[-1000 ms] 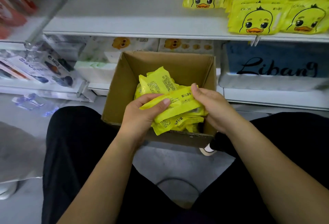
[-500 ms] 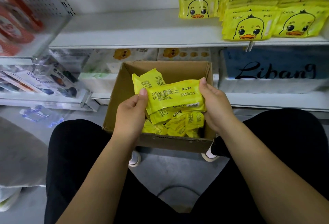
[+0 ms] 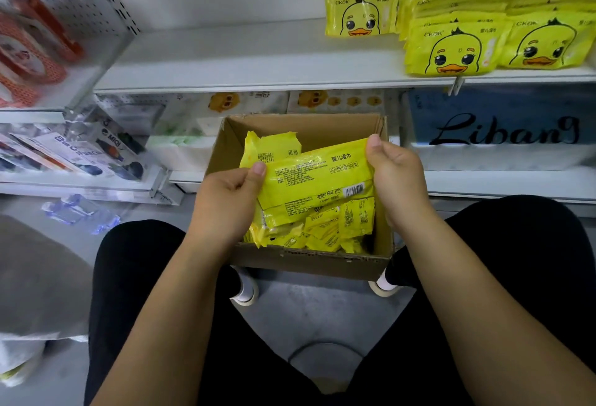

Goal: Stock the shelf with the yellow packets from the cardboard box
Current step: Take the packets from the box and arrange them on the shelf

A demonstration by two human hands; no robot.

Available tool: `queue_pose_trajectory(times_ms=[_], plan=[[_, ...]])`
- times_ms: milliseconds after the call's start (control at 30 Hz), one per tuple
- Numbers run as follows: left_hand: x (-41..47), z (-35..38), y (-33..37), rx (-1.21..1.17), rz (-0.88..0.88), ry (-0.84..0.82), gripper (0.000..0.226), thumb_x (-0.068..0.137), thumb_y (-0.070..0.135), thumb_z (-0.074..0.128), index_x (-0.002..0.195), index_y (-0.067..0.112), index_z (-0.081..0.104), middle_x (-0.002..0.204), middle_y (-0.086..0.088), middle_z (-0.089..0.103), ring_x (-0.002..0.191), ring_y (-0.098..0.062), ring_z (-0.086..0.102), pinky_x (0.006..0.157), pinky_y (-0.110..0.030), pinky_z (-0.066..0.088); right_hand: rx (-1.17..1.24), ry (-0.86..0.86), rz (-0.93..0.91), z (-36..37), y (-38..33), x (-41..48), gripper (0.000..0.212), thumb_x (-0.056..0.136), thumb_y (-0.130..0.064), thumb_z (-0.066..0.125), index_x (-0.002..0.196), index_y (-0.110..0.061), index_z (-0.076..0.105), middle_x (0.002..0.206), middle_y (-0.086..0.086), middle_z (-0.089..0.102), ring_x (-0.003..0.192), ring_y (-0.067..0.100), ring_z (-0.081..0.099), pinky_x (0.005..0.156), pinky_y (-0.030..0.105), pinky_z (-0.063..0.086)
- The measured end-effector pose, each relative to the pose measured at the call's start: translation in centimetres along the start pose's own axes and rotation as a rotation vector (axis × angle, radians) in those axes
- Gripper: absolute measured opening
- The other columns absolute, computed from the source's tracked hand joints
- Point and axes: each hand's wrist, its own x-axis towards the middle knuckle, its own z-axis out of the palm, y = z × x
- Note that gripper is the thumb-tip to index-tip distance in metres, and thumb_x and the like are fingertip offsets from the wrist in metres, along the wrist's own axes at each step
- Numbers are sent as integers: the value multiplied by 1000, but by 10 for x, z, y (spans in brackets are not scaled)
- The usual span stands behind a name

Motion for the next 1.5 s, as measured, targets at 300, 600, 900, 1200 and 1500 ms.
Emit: queue_pose_trajectory(times_ms=[300,600,900,1200,1500], plan=[[-15,32,-28,-259,-276,-106,86,72,87,66,83,2,63,91,-5,55,84,-26,53,81,-48,49,170,-14,238,-5,12,3,62,92,-64,52,118,-9,69,121,10,71,116,27,66,107,50,47],[-7,31,-18,-263,-179,71,95,80,84,59,89,-11,57,81,-6,55,74,-22,48,70,-43,47,-88,-323,-8,-15,6,-3,26,108,-28,41,129,-26,56,73,8,71,57,10,65,54,23,49],[3,17,-16,-115,-113,102,93,79,78,55,92,-13,60,73,-6,56,67,-19,48,67,-34,40,60,-276,-8,-18,2,3,34,103,-27,52,132,-11,61,56,3,66,48,8,54,49,15,43],[2,30,14,-548,-529,-88,62,68,65,78,107,15,77,108,-4,79,101,-24,76,89,-49,60,312,-360,195,-18,6,5,43,102,-27,52,121,11,58,81,23,57,53,9,49,49,17,40],[-2,35,19,-566,-493,-59,26,86,27,79,103,9,76,98,-9,80,84,-20,78,65,-33,62,161,-433,211,-13,2,3,44,83,-46,69,119,-21,68,117,3,73,107,23,69,81,38,60]])
